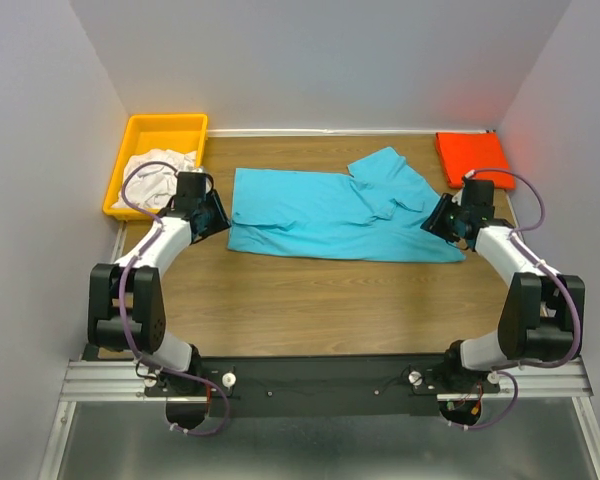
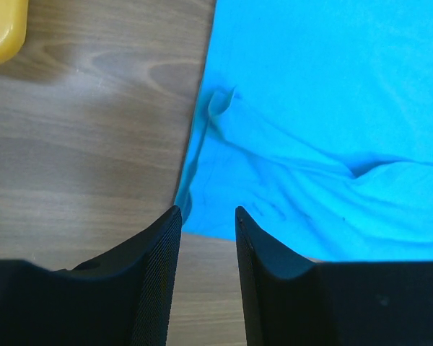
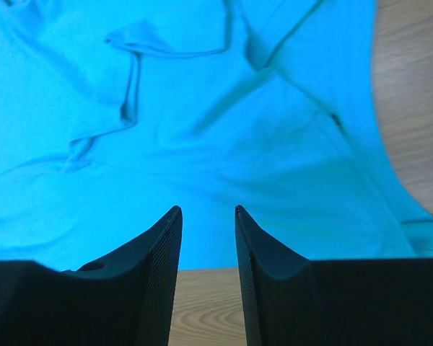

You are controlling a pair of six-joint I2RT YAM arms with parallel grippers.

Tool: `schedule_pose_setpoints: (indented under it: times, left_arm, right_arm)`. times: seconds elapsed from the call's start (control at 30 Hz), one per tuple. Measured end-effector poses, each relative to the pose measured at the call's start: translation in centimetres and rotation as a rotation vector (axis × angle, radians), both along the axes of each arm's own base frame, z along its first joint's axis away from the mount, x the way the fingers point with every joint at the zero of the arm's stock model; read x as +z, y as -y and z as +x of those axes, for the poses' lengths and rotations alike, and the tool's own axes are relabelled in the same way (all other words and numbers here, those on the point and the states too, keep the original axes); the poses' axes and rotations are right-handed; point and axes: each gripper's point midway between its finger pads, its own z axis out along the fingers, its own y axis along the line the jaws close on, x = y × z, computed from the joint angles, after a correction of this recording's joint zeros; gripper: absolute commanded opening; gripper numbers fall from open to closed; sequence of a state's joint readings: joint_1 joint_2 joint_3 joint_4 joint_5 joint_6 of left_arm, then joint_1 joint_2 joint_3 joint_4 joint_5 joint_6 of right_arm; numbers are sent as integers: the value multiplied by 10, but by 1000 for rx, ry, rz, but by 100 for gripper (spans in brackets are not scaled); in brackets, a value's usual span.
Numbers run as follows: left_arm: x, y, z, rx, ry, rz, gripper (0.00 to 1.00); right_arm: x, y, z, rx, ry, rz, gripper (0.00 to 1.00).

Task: Fold and stack the t-shirts
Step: Fold the tshirt

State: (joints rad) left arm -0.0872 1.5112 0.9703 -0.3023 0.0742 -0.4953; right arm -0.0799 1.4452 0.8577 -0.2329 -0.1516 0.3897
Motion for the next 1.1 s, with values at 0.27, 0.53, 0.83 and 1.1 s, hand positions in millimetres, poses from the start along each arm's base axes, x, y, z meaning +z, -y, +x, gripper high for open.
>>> schedule_pose_setpoints:
  times: [0.27, 0.53, 0.83, 1.1]
  left_arm:
    - [-35, 2, -11, -21, -94, 20, 39]
    - [-65, 10, -14, -58, -169, 38, 35]
    - [-55, 7, -10, -68, -139, 56, 0]
    - [-36, 1, -26, -58, -96, 79, 0]
  right_arm:
    - [-13, -28, -3, 86, -41, 39, 43]
    - [-20, -31, -6, 92, -54, 43, 43]
    - [-42, -25, -20, 64, -113, 21, 43]
    - [-59, -10, -26, -15, -164, -33, 42]
